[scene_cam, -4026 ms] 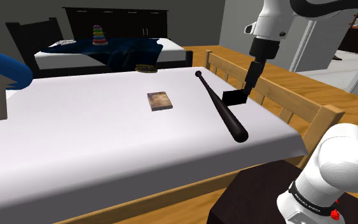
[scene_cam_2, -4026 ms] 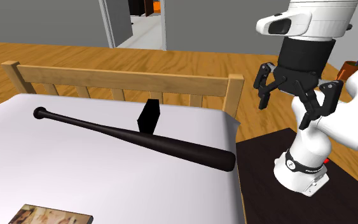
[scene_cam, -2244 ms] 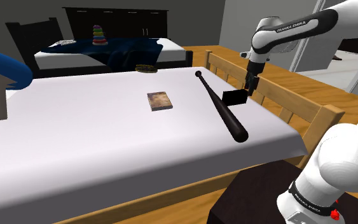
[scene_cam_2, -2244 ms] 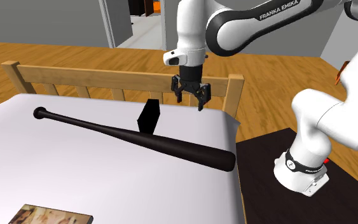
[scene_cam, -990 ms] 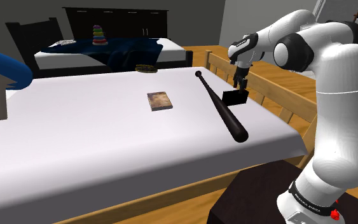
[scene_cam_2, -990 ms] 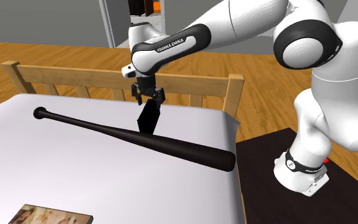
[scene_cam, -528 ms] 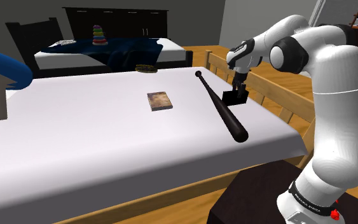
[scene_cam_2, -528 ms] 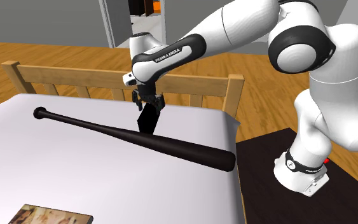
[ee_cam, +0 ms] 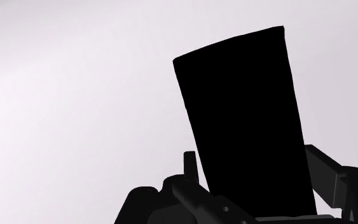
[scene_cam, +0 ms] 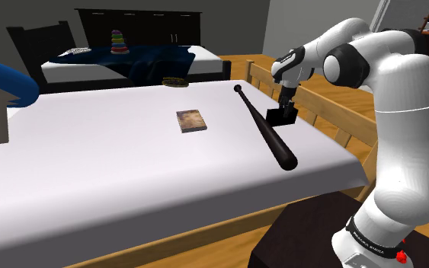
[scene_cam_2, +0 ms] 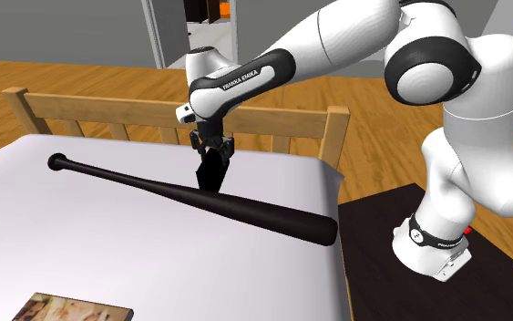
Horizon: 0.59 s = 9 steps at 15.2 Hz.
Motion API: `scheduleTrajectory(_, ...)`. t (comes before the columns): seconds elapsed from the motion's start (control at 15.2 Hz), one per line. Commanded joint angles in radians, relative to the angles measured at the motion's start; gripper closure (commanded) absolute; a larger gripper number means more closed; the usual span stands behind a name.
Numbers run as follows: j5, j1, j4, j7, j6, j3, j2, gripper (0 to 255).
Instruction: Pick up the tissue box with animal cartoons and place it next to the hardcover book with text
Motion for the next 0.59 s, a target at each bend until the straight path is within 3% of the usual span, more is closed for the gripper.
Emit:
scheduleTrajectory(0.0,0.0,0.0,0.0,0.0,0.0,0.0,0.001,255)
scheduleTrajectory(0.53,-0.004,0.002,0.004,0.003,-0.01,-0.003,-0.006,255)
